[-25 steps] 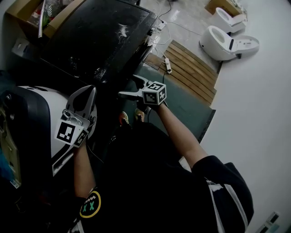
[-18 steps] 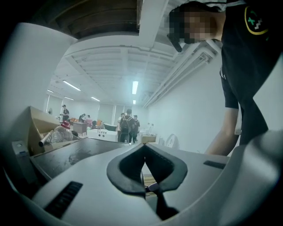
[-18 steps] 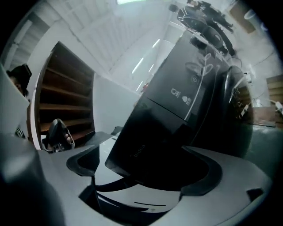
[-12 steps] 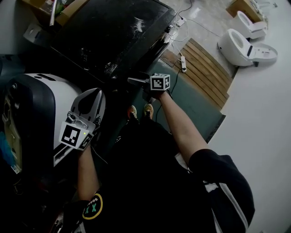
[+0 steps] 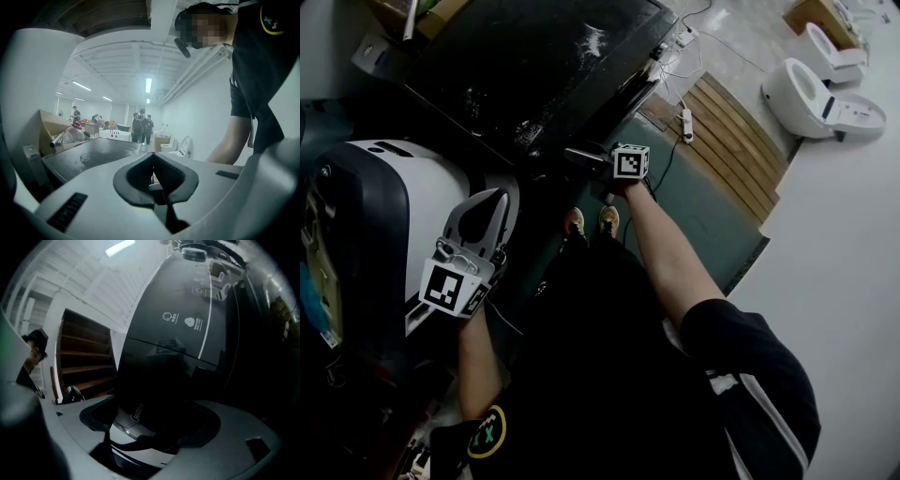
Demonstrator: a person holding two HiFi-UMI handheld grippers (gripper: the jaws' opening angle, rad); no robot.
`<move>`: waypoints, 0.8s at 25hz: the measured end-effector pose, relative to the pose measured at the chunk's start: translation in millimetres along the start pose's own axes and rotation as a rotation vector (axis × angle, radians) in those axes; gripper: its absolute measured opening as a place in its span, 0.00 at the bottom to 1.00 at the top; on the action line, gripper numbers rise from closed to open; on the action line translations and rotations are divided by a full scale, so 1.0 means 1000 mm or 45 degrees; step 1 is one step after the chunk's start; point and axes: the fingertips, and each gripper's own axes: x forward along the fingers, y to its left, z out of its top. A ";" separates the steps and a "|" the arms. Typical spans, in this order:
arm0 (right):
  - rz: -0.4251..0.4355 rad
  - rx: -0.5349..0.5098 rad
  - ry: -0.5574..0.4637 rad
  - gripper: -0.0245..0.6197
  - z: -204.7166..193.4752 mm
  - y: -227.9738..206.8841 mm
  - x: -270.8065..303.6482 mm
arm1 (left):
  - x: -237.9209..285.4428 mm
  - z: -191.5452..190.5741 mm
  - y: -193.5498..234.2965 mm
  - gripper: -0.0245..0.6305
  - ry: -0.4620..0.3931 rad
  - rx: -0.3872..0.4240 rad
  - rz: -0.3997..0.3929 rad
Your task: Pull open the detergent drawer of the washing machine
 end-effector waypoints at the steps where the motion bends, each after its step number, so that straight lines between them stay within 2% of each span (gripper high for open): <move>1: 0.036 0.037 -0.034 0.69 0.001 0.002 0.000 | 0.001 -0.001 -0.002 0.07 0.009 -0.001 -0.002; 4: 0.114 0.125 -0.125 0.61 0.005 0.003 -0.004 | 0.004 -0.004 -0.008 0.07 0.034 0.002 -0.017; 8: 0.174 0.178 -0.182 0.56 0.008 -0.001 -0.010 | 0.009 -0.001 -0.016 0.07 0.050 0.012 -0.033; 17: 0.256 0.228 -0.175 0.52 0.008 -0.004 -0.014 | 0.006 0.005 -0.012 0.07 0.059 0.008 -0.015; 20: 0.258 0.227 -0.173 0.46 0.000 -0.003 -0.034 | 0.005 0.007 -0.008 0.07 0.037 -0.032 -0.007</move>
